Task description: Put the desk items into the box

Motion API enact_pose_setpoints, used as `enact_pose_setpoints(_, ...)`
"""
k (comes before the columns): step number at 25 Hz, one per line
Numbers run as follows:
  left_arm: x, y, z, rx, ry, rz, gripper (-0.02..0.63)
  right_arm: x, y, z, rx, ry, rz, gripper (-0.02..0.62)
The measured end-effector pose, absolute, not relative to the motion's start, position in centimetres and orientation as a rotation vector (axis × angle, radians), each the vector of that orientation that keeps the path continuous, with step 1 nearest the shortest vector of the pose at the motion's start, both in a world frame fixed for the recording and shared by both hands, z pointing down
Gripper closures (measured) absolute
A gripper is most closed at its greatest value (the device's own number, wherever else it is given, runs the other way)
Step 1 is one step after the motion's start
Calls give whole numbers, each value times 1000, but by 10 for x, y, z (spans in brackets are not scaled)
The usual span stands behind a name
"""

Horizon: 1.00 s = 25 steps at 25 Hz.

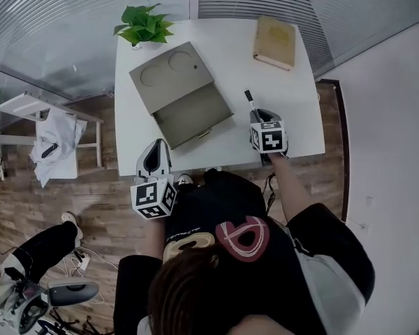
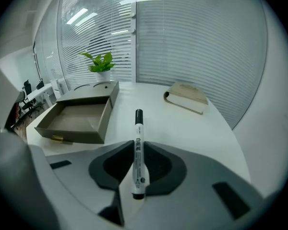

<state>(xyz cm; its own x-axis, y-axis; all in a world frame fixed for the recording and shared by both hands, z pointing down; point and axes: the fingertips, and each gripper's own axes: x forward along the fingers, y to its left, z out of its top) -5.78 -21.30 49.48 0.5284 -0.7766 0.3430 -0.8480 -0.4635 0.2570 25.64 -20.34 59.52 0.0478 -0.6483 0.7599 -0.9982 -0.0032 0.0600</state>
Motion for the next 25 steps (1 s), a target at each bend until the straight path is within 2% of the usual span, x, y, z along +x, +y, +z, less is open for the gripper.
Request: enact_pose_setpoints(25,-75,-206,489,2352,-1381,192,586,161,-225,549,1428,-1885,450,522)
